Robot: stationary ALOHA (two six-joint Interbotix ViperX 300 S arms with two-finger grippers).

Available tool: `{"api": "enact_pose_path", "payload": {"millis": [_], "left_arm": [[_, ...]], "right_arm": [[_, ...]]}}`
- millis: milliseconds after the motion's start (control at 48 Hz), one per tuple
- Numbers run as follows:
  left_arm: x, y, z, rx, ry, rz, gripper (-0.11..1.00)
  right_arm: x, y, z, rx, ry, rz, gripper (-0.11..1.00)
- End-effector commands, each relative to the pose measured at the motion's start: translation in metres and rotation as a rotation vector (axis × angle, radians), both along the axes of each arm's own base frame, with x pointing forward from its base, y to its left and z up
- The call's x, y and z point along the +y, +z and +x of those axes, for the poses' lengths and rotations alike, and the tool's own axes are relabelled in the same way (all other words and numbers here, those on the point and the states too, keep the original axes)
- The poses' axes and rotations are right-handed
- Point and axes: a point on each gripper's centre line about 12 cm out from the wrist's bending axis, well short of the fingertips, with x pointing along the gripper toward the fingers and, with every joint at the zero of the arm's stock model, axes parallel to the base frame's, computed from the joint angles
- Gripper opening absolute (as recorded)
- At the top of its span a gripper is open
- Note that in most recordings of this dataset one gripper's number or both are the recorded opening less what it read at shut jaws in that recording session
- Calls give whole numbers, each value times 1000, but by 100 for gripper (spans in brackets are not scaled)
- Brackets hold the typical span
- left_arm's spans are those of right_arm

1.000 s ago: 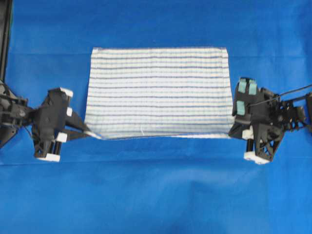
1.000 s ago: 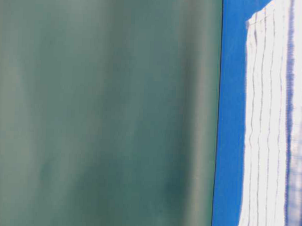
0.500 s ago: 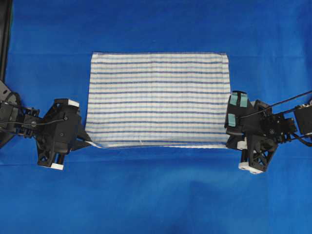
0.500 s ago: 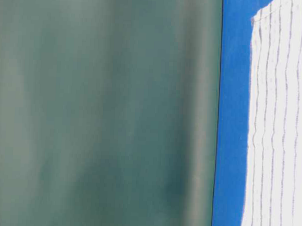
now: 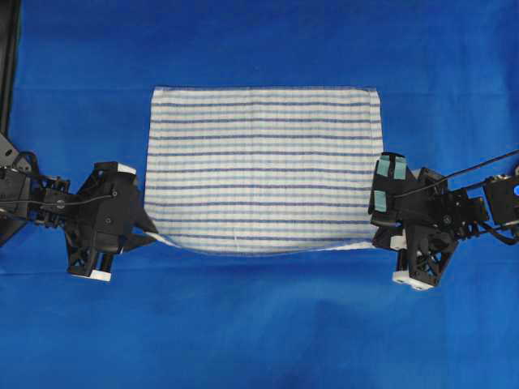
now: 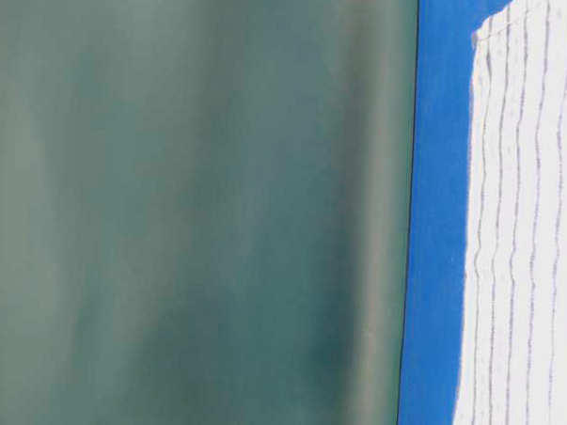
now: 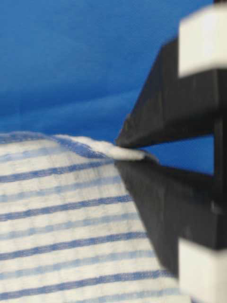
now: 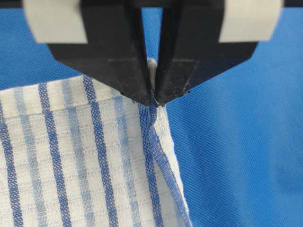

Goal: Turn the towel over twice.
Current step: 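Open both grippers, release the towel, and retract outward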

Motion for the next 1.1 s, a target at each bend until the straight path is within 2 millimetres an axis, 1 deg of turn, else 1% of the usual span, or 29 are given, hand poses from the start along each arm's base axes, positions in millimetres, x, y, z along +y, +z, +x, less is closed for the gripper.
{"api": "enact_pose_path", "payload": {"millis": [0, 104, 146, 167, 188, 208, 292, 375, 438, 562, 688, 833, 958, 1000, 1083], "left_arm": [[-1, 12, 9, -38, 2, -7, 29], [-2, 21, 12, -45, 0, -8, 60], [-2, 27, 13, -51, 0, -9, 72], [-2, 29, 13, -51, 0, -10, 76], [-2, 32, 13, -53, 0, -10, 78], [-2, 36, 14, -59, -2, -10, 78], [-2, 50, 14, -89, -4, -11, 74], [3, 66, 14, -143, 13, -21, 71], [8, 80, 14, -189, 28, -26, 71], [21, 104, 8, -278, 69, -32, 71], [34, 123, -2, -369, 113, -35, 71], [47, 139, -18, -453, 164, -37, 70], [55, 152, -34, -524, 192, -31, 70], [57, 154, -39, -547, 199, -23, 70], [61, 153, -48, -578, 207, -1, 70]], "right_arm": [[3, 12, 8, -43, 11, 5, 22], [4, 21, 14, -74, 33, -9, 53], [4, 25, 16, -89, 45, -21, 62], [3, 28, 17, -98, 50, -26, 65], [3, 30, 18, -107, 55, -33, 67], [3, 34, 18, -120, 62, -39, 66], [-1, 50, 21, -178, 78, -64, 62], [-7, 68, 21, -241, 96, -102, 62], [-15, 85, 18, -302, 103, -140, 62], [-35, 109, 8, -389, 89, -210, 62], [-54, 126, -4, -459, 61, -273, 62], [-71, 142, -20, -535, 23, -326, 62], [-80, 158, -36, -610, 2, -367, 62], [-81, 163, -41, -633, 0, -382, 62], [-85, 166, -49, -669, -2, -408, 62]]}}
